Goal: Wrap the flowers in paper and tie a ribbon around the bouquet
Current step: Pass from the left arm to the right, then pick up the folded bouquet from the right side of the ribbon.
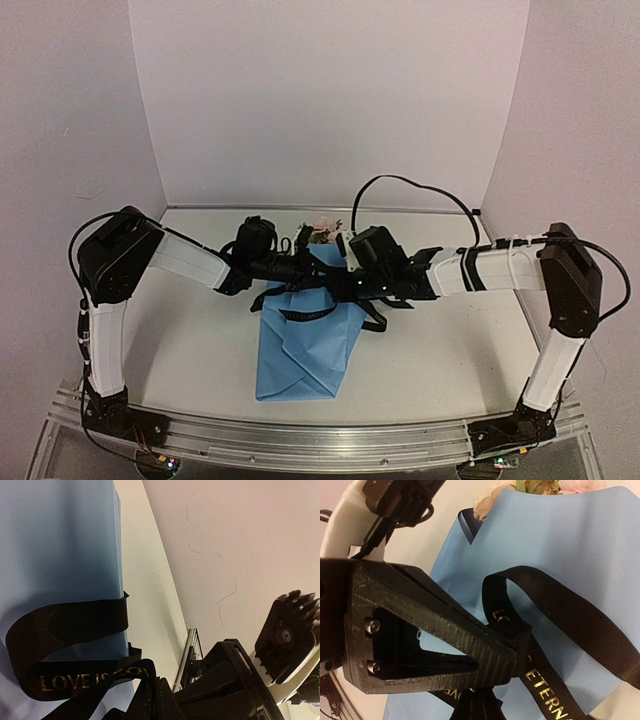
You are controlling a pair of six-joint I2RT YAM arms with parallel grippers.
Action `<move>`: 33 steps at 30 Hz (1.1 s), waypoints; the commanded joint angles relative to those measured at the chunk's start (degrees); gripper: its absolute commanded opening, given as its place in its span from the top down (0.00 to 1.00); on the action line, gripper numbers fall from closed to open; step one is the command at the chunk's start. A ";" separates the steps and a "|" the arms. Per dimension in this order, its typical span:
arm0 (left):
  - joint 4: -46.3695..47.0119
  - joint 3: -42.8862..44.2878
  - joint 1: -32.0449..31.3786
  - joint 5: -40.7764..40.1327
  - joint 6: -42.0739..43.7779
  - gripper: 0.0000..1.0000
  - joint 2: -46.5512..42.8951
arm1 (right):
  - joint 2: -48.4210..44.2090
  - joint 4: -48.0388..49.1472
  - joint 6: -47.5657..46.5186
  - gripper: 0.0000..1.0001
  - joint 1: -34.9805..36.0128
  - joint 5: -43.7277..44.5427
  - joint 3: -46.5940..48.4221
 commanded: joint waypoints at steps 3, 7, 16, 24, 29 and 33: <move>-1.08 2.77 0.70 -0.70 1.32 0.84 -0.17 | -4.46 -8.52 2.43 1.00 0.31 7.29 0.54; -2.16 3.11 0.95 -2.05 2.05 0.77 -0.96 | -3.58 -10.77 4.59 1.00 0.17 9.68 0.33; -6.95 4.08 2.34 -4.29 4.59 0.69 -2.73 | -1.03 -12.26 4.66 1.00 0.13 9.48 4.21; -20.93 9.48 2.68 -8.65 13.60 0.64 -3.50 | 2.15 -12.18 4.75 1.00 -0.27 7.92 5.58; -35.26 16.54 2.71 -13.01 24.49 0.63 -2.32 | 2.94 -11.75 5.03 1.00 -0.27 7.56 5.77; -46.38 23.00 2.57 -14.63 33.65 0.63 0.12 | 3.16 -11.49 5.22 1.00 -0.33 7.49 5.86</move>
